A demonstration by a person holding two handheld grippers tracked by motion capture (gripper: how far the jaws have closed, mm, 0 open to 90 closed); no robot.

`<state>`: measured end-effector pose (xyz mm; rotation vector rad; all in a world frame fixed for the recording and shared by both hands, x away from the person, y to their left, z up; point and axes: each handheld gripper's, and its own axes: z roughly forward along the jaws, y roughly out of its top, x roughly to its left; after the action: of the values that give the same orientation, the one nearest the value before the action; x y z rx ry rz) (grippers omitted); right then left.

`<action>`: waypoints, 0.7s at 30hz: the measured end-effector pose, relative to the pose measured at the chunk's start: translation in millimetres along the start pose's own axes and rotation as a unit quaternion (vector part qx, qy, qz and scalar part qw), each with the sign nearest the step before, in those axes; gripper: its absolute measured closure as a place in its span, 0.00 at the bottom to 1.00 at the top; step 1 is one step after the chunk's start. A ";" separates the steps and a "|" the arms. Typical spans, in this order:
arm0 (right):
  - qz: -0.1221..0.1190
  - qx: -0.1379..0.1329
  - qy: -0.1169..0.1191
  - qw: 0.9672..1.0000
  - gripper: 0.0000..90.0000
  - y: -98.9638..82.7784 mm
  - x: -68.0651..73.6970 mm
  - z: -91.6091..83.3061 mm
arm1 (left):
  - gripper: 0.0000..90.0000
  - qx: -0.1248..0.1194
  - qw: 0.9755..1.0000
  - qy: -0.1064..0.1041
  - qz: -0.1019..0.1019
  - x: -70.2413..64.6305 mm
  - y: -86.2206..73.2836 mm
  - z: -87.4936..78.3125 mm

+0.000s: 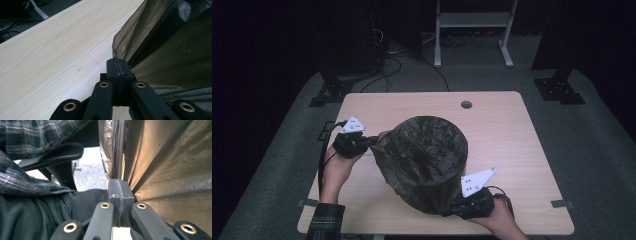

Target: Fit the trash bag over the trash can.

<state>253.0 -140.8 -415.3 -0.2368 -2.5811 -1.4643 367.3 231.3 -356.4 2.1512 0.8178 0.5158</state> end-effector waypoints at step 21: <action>0.027 -0.083 -0.149 0.985 0.51 -7.8 -3.6 -79.9 | 1.00 0.004 1.000 0.009 -0.007 3.2 -3.1 4.7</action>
<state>260.0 -213.7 -382.2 -0.5842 -2.6468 -1.7453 371.1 232.6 -361.5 2.1507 0.8447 0.5255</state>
